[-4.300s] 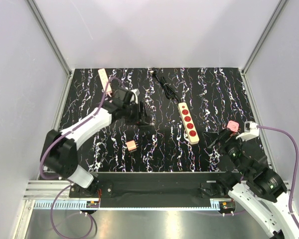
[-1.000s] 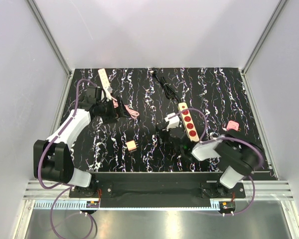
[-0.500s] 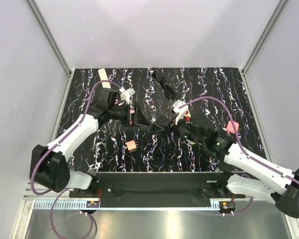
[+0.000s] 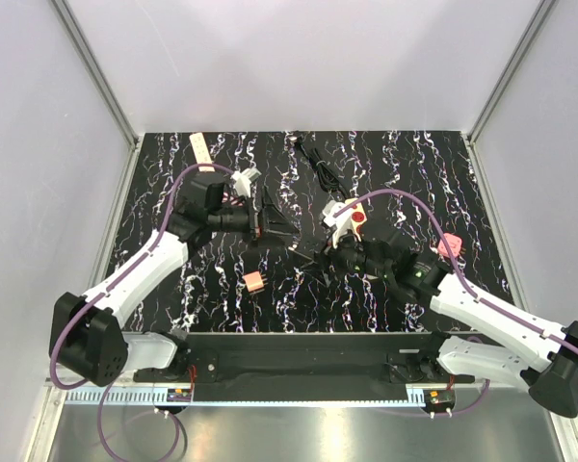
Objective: Insert the plug
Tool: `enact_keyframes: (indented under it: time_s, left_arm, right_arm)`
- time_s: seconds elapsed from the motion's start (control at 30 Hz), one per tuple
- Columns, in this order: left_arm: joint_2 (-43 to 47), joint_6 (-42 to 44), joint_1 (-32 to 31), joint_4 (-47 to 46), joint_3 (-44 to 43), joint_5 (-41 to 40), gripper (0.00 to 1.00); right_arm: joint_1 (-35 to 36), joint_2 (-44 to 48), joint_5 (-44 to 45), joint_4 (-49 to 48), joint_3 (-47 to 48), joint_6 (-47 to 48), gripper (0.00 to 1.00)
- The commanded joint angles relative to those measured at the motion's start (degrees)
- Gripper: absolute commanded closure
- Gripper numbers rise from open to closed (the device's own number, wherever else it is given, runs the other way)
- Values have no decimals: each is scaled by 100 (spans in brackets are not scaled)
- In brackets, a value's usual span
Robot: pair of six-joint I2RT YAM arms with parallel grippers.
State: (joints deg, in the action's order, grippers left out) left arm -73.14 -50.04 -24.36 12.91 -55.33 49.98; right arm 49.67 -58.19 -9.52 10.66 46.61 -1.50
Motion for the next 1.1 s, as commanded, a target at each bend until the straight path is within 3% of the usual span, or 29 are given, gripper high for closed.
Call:
enact_keyframes:
  time_s: [0.0,0.3,0.43,0.47,0.53,0.57,0.6,0.67,0.7,0.87,0.93,1.07]
  left_arm:
    - [116,-427,-279,-438,127,109,1]
    - [169,-1165,-517,-1237,532,91,1]
    - [143,-1815,-631,-2420,918,170,9]
    - [90,-2173,-649,-2729,1110,214,14]
    - [20,-2919,-710,-3876,1461,354,39]
    - [-41,-3115,-719,-4179,1559,364,48]
    - [-59,-3274,-728,-4408,1621,364,65]
    - [-68,-3529,-728,-4753,1710,355,81]
    - [-77,-3565,-728,-4762,1710,355,100]
    - [-77,-4363,-737,-5744,1859,250,100]
    - [-95,-4697,-728,-6236,1877,206,100]
    - [-33,-4769,-737,-6230,1798,153,100]
  right_arm:
    - [25,-16,-260,-371,498,123,100]
    - [25,71,-217,-713,499,289,100]
    - [25,124,-340,-977,402,238,100]
    - [16,124,-427,-995,402,212,99]
    - [25,115,-419,-1013,375,185,95]
    - [25,115,-358,-1013,366,185,93]
    - [25,124,-323,-1013,349,2,91]
    - [25,168,-235,-1204,279,-87,83]
    - [25,203,-200,-1241,244,-105,80]
    - [25,589,-85,-1943,-257,-525,53]
    - [25,712,-85,-2163,-415,-632,47]
    - [25,810,-111,-2348,-512,-922,39]
